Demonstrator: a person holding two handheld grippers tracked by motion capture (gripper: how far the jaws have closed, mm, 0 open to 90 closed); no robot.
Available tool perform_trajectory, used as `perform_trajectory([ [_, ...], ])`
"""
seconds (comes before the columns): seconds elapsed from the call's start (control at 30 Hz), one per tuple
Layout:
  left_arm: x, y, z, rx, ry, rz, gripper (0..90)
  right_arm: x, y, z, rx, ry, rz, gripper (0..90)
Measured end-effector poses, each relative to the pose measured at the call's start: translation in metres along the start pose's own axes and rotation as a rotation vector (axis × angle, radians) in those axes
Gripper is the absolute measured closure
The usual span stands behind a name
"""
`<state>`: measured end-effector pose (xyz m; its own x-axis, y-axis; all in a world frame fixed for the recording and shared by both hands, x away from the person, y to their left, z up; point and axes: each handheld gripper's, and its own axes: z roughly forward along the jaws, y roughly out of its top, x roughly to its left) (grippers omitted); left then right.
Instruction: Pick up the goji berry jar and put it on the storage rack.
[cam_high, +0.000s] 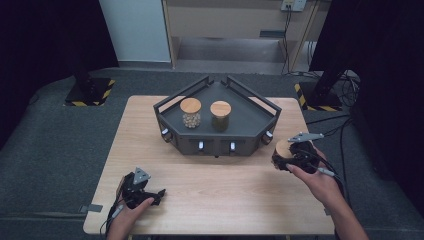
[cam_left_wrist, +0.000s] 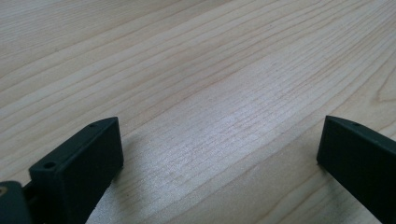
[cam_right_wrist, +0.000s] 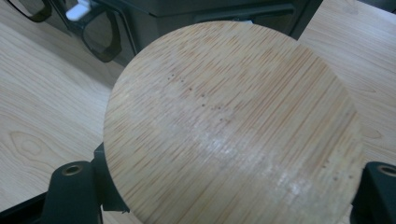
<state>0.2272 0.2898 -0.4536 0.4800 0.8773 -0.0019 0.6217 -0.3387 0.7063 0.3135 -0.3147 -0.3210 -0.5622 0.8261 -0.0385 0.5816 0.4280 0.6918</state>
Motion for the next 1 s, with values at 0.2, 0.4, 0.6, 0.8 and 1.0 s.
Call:
perform_trajectory([
  [0.2,0.0,0.0,0.0,0.0,0.0,0.0,0.0,0.0,0.003,-0.006,-0.005,0.007,-0.004,26.2],
  [0.4,0.0,0.0,0.0,0.0,0.0,0.0,0.0,0.001,0.007,-0.01,-0.008,0.006,-0.014,26.2],
  [0.6,0.0,0.0,0.0,0.0,0.0,0.0,0.0,0.003,0.012,-0.011,-0.008,0.006,-0.021,26.2],
  [0.8,0.0,0.0,0.0,0.0,0.0,0.0,0.0,0.006,0.018,-0.012,-0.008,0.009,-0.028,26.2],
  [1.0,0.0,0.0,0.0,0.0,0.0,0.0,0.0,0.008,0.024,-0.012,-0.009,0.012,-0.034,26.2],
])
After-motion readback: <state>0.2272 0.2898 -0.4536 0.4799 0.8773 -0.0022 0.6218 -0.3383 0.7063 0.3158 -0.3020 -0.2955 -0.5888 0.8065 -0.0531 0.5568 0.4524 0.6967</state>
